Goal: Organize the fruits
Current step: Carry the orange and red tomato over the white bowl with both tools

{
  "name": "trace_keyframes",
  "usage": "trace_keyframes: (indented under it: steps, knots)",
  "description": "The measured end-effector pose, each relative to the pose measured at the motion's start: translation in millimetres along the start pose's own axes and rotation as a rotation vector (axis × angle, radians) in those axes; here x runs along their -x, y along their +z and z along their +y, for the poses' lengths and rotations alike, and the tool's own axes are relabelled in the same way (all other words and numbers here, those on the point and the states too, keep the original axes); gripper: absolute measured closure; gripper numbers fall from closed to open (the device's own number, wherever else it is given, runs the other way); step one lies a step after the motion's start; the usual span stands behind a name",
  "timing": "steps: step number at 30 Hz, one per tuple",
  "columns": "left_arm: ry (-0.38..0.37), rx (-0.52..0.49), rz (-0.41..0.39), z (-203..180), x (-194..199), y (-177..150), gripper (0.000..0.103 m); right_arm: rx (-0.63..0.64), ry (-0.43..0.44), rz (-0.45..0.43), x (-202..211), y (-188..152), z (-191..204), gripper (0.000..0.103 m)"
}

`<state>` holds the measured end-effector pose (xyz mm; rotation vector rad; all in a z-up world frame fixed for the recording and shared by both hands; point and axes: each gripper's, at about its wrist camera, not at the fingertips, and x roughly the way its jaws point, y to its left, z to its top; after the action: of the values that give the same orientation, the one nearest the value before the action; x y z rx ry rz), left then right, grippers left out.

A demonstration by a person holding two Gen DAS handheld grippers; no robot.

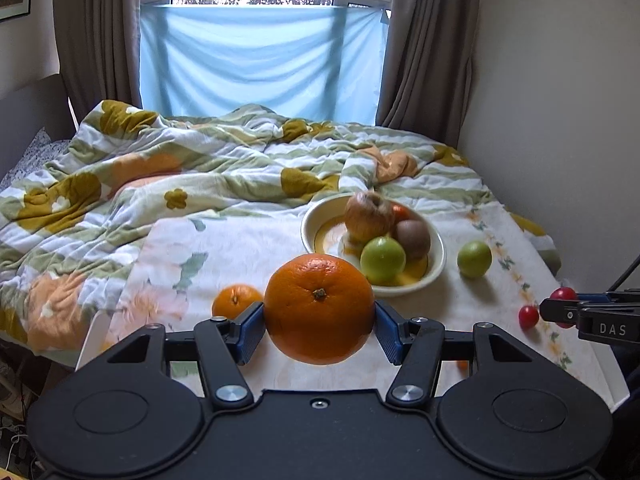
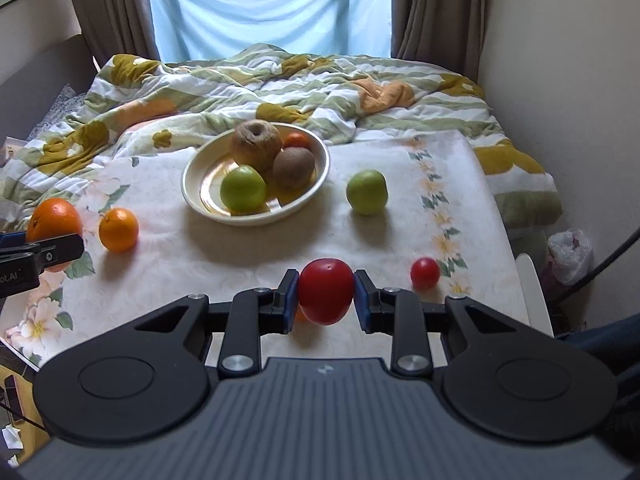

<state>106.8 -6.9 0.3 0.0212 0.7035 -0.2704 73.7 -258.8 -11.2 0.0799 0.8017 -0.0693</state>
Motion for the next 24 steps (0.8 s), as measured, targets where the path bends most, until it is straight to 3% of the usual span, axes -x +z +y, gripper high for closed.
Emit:
trace_keyframes:
  steps: [10, 24]
  knots:
    - [0.037, 0.043, -0.035, 2, -29, 47, 0.041, 0.062, 0.093, -0.034, -29, 56, 9, 0.059]
    - [0.062, 0.068, 0.039, -8, -121, 87, 0.041, 0.131, 0.176, -0.024, -100, 126, 6, 0.059]
